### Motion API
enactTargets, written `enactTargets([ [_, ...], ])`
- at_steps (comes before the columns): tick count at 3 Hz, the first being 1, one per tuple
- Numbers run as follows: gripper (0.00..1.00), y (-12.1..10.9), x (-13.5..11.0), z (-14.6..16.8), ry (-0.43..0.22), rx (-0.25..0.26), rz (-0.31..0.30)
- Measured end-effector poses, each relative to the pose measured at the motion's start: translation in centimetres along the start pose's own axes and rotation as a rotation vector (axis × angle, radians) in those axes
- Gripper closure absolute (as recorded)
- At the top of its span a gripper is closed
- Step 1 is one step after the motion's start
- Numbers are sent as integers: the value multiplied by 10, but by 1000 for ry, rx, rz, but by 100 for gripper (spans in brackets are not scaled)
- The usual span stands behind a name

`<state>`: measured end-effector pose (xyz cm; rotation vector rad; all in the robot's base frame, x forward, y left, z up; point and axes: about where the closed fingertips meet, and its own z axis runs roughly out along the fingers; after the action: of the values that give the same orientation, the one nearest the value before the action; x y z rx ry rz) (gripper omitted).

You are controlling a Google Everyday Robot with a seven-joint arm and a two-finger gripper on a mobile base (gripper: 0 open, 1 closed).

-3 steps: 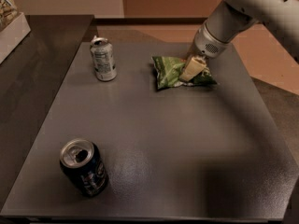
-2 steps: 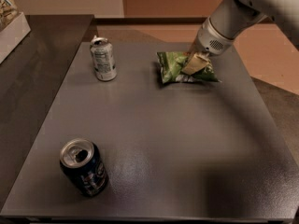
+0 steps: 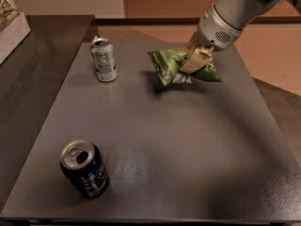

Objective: Move green jalapeno chip bag near pepsi can

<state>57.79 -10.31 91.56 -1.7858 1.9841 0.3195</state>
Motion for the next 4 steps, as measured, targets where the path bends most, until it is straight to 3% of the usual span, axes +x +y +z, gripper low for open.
enactTargets([
  [3, 100, 118, -27, -56, -21, 7, -78],
  [4, 100, 123, -27, -58, -18, 8, -76],
])
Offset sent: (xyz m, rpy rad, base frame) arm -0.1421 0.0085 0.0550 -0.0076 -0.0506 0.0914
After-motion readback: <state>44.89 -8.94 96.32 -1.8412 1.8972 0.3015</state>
